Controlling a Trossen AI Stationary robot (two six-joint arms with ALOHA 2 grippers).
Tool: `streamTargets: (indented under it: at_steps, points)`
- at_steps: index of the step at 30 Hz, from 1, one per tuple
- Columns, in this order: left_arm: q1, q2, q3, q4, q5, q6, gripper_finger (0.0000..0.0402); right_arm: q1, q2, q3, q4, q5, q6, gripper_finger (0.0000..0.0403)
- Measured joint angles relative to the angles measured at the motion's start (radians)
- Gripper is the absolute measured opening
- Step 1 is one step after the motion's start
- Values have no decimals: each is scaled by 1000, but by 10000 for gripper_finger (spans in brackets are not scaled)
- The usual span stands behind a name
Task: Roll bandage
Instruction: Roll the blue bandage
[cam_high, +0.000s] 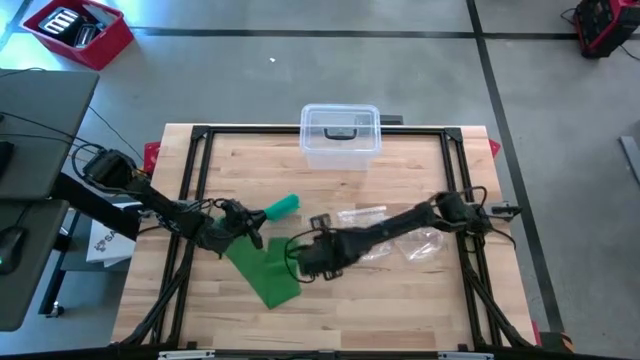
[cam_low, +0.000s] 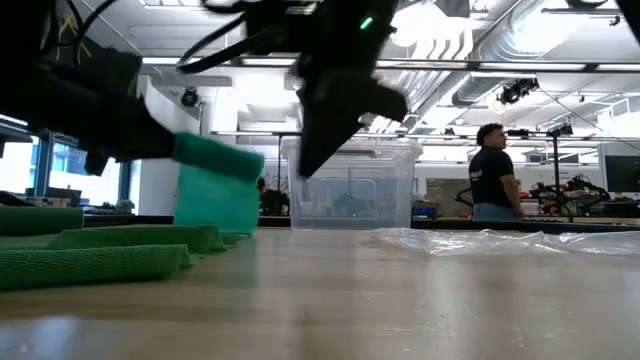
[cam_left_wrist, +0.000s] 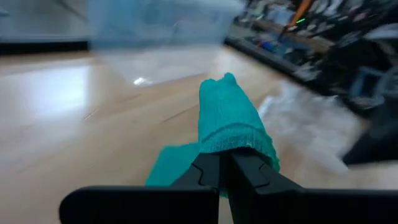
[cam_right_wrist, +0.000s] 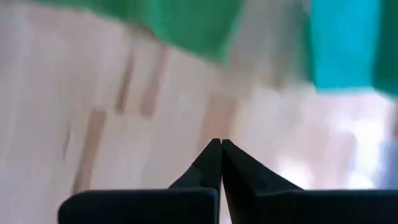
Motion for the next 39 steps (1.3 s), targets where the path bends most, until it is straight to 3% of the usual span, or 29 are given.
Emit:
streamTargets:
  at_steps: [9,13,18,21,24,28,34,39]
  points:
    - [24,0,1,342,218,283,1,95,-150,1,-508,296,436,0]
    - [67,0,16,404,335,336,1,145,-244,-65,-574,386,615,0]
    - [113,0,59,368,511,352,1,203,-405,-338,-353,395,752,0]
    - [123,0,85,324,536,352,1,218,-492,-512,-137,384,776,0]
    - [124,0,103,272,537,350,1,207,-544,-642,57,294,749,0]
    - [124,0,115,237,538,345,1,178,-568,-727,235,149,656,0]
    - [124,0,116,233,539,342,1,141,-567,-821,533,165,688,0]
    - [126,0,116,243,538,323,1,104,-567,-841,583,143,700,22]
